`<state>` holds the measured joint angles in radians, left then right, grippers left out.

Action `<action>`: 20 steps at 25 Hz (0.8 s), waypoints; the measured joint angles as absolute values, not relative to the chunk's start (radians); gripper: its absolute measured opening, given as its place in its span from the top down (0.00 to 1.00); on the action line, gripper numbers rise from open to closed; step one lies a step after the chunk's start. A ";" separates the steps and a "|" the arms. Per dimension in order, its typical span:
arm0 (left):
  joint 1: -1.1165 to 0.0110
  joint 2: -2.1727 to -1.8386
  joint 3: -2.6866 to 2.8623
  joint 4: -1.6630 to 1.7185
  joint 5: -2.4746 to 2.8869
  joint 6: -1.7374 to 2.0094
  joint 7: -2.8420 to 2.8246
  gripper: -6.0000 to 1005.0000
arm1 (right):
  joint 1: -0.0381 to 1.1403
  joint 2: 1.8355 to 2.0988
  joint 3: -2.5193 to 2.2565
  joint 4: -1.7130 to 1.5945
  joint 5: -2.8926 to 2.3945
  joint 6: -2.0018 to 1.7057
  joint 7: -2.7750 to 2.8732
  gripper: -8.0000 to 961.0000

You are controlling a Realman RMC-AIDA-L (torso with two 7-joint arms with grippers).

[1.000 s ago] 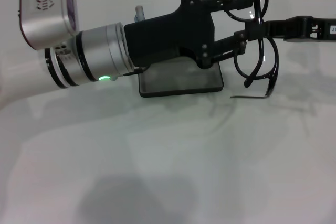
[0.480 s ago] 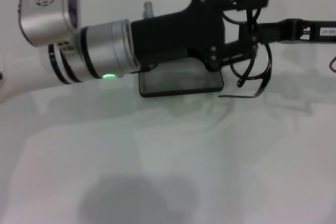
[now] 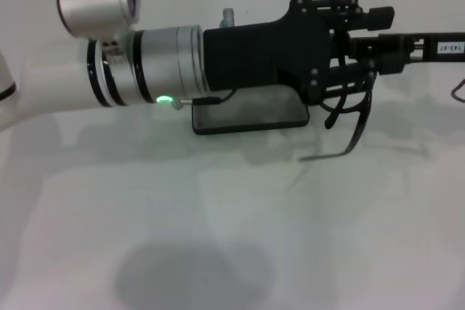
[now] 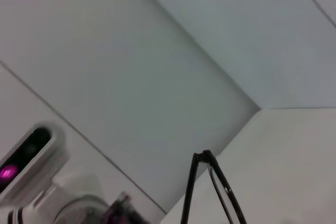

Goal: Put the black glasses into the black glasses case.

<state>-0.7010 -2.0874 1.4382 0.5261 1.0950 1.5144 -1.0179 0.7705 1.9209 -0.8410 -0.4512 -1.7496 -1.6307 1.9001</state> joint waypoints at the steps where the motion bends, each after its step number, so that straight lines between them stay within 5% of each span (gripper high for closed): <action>1: -0.706 -2.085 1.438 0.526 1.096 1.510 -1.045 0.49 | 0.770 1.923 -0.842 -0.452 -1.750 -1.637 1.878 0.88; 20: -0.707 -2.059 1.410 0.558 1.138 1.537 -1.278 0.49 | 0.722 1.934 -0.833 -0.464 -1.744 -1.646 1.756 0.88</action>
